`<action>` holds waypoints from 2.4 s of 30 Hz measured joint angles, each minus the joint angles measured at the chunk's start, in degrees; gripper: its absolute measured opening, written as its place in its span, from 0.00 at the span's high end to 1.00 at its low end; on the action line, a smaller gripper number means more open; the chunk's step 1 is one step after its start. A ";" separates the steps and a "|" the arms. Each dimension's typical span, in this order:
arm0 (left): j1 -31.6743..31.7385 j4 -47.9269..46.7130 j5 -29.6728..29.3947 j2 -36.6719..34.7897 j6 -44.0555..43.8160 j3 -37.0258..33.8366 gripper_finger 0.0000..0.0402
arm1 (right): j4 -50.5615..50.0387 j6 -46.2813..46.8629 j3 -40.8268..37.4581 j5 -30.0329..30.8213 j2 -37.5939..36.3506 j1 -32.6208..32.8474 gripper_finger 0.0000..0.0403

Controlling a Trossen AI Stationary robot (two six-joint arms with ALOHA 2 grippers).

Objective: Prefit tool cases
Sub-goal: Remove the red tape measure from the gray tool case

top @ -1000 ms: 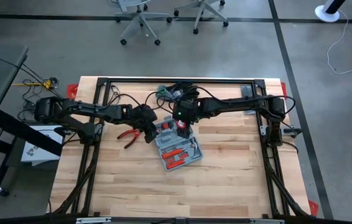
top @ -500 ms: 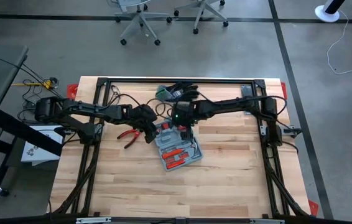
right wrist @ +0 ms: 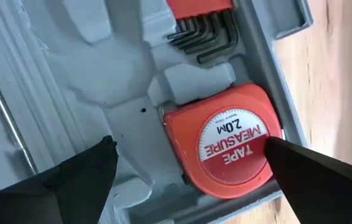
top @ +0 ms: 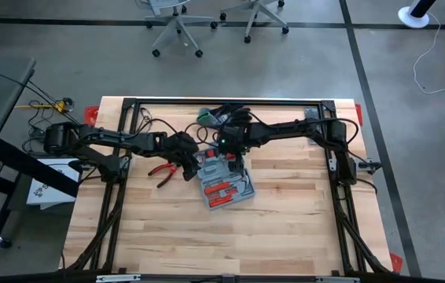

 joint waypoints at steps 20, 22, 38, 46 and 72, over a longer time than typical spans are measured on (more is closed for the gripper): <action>0.00 0.03 -4.23 -0.07 2.94 0.02 0.65 | 1.31 1.20 0.02 -6.84 -1.00 -4.84 0.01; 0.00 -0.09 -4.22 -0.07 2.94 0.02 0.65 | 1.55 1.28 0.04 -8.08 -0.11 -4.80 0.01; 0.01 0.01 -5.30 -0.07 2.91 -0.24 0.65 | 2.70 8.89 0.25 -7.46 4.56 -3.22 0.25; 0.00 -0.88 -5.14 -0.09 2.32 -1.80 0.65 | 2.20 13.04 0.23 -6.95 4.34 -2.79 0.38; -0.01 -0.14 -5.25 -0.09 1.36 -2.12 0.65 | -4.44 19.33 -0.04 3.04 -11.25 -4.22 0.38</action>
